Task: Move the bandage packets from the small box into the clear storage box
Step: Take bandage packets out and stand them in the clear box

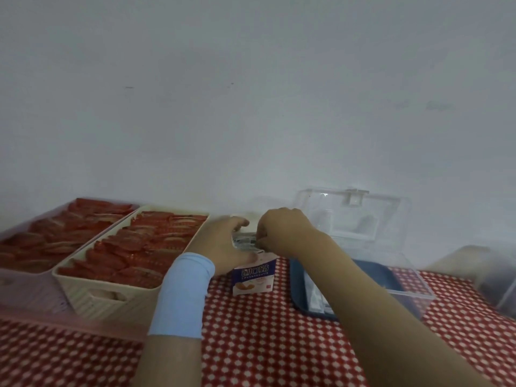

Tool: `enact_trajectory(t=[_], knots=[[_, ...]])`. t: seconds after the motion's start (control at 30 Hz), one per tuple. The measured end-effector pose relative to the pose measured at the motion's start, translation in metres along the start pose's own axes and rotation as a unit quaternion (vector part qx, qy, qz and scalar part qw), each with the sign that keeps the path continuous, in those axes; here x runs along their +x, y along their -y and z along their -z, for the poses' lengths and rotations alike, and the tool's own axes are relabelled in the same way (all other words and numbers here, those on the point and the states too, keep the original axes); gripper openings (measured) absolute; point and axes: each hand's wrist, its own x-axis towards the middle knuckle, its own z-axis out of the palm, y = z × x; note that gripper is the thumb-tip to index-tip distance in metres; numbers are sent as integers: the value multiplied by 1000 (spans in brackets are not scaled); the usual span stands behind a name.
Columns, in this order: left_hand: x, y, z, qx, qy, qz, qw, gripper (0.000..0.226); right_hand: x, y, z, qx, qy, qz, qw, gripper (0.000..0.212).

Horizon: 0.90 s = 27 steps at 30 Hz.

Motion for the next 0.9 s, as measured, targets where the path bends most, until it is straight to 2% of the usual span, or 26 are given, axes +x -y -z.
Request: enact_trajectory(t=[0.13,0.2,0.37,0.47,0.6,0.67,0.77,0.9], knots=[[3,-2,-1,-33,-68,-6,997,34,3,3,-7,2,-7,9,1000,25],[5,-1,-3,-31,-105,-15,994,25,0,2,-8,30,-24,3,999,23],[6,2,-6,-46,-104,-18,993,17,-9,-5,-15,196,-89,-35,976,16],[6,2,-7,-38,-93,-23,995,14,-13,-6,-23,245,-126,-26,961,16],[8,4,-9,-34,-95,-6,995,7,-18,-5,-26,272,-108,-18,956,34],[7,3,-9,-70,-103,1,992,10,-18,-7,-28,278,-127,-27,952,26],[7,-1,-7,-99,-125,-5,987,12,-18,-10,-31,350,-184,-44,918,8],[7,-6,-8,-122,-145,-22,982,7,-21,-9,-29,465,-198,-35,862,4]])
